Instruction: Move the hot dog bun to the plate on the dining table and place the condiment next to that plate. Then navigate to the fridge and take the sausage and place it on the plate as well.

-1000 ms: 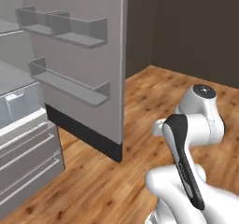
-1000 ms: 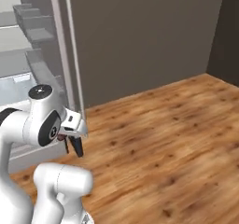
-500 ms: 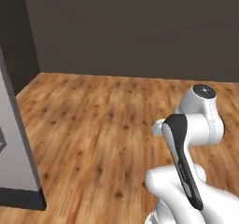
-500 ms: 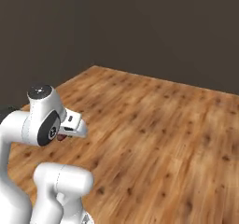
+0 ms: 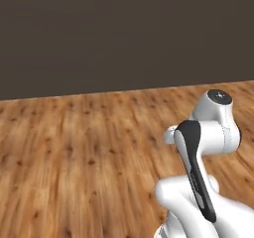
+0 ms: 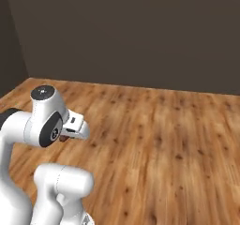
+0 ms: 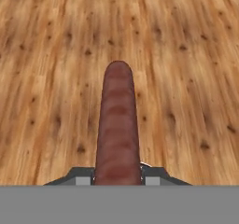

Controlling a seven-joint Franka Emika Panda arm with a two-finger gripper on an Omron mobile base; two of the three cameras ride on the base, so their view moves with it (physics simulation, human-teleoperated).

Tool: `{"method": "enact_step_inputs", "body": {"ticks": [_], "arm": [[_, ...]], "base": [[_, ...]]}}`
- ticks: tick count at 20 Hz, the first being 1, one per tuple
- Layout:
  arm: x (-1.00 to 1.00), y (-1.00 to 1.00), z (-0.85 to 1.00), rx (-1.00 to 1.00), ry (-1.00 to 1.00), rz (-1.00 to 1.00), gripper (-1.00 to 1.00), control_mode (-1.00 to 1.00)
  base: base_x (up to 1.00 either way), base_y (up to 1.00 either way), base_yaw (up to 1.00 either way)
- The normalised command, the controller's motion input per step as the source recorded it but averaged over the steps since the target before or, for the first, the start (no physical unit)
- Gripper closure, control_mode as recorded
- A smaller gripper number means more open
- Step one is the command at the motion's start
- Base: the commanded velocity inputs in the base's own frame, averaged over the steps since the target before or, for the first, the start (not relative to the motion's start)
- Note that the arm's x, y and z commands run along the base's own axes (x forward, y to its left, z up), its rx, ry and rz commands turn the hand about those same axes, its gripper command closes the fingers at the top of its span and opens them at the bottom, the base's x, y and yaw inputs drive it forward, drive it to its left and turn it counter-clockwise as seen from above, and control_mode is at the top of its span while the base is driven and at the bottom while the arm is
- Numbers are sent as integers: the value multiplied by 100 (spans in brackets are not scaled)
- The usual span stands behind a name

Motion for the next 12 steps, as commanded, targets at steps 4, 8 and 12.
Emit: {"method": "enact_step_inputs", "body": {"ticks": [4,8,12], "arm": [[0,0,0,0,0,0,100,100],[0,0,0,0,0,0,100,100],[0,0,0,0,0,0,100,100]], "base": [[100,-20,-35],[100,-24,-31],[100,-37,-30]]}}
